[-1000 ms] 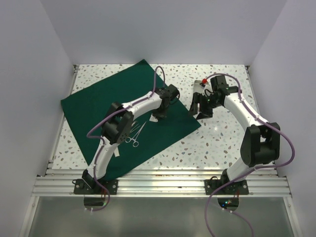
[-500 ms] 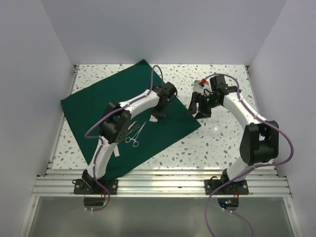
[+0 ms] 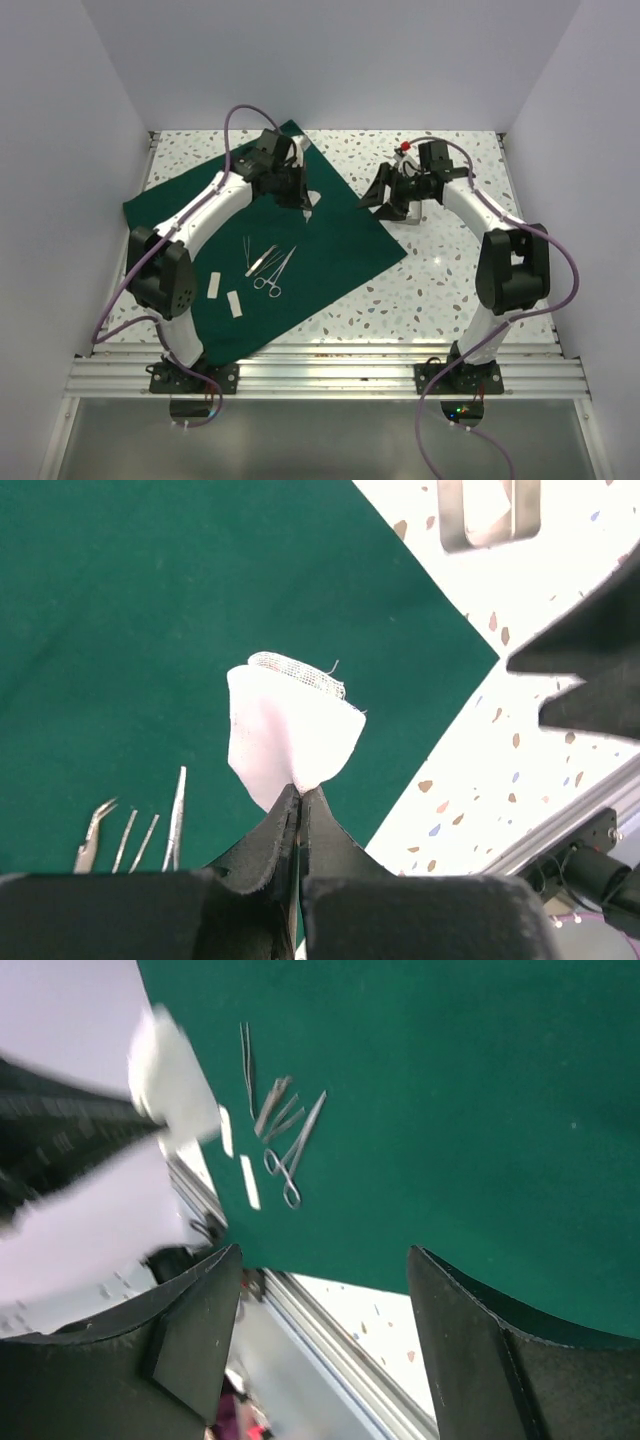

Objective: Prepare the surgical pack

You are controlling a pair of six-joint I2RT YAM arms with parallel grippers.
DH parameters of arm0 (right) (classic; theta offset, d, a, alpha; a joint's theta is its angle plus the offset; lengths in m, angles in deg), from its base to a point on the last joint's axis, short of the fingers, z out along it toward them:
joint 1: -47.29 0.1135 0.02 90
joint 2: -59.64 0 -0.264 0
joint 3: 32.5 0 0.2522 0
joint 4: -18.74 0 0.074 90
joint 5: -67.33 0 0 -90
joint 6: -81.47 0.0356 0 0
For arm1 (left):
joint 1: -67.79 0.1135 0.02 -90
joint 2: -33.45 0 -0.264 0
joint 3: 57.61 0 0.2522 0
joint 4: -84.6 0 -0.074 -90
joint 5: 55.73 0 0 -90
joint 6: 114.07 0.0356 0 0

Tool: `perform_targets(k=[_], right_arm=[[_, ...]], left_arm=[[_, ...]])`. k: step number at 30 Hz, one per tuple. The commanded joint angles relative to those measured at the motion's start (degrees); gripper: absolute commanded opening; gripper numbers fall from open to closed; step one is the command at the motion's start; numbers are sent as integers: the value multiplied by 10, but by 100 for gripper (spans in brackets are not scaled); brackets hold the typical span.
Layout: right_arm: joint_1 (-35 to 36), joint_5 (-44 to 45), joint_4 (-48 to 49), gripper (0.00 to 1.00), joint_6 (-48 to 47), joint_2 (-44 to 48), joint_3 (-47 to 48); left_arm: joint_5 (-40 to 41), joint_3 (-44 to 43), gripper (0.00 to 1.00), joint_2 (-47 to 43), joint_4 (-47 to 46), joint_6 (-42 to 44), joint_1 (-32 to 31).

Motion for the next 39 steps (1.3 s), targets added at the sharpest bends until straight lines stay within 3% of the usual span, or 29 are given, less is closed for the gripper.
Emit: perform_targets(k=[1,5,14,26,39], right_arm=[[17,34,-24,71,102,-14,63],[69,79,-5,72,210,-19,85],[142,173,-18,71,297,-78,145],[151,185,-3,66,328,-99,139],[162,176,-6,52,340,-91,112]], left_arm=[[-31,31,0,-24,-40,7,-9],[-9,49,0,-35,-50,9,-15],[20,32,0,-33,-36,31,-37],[27,54,0,-39,-45,30,-58],[47,60,0,-43,-45,33,-65]])
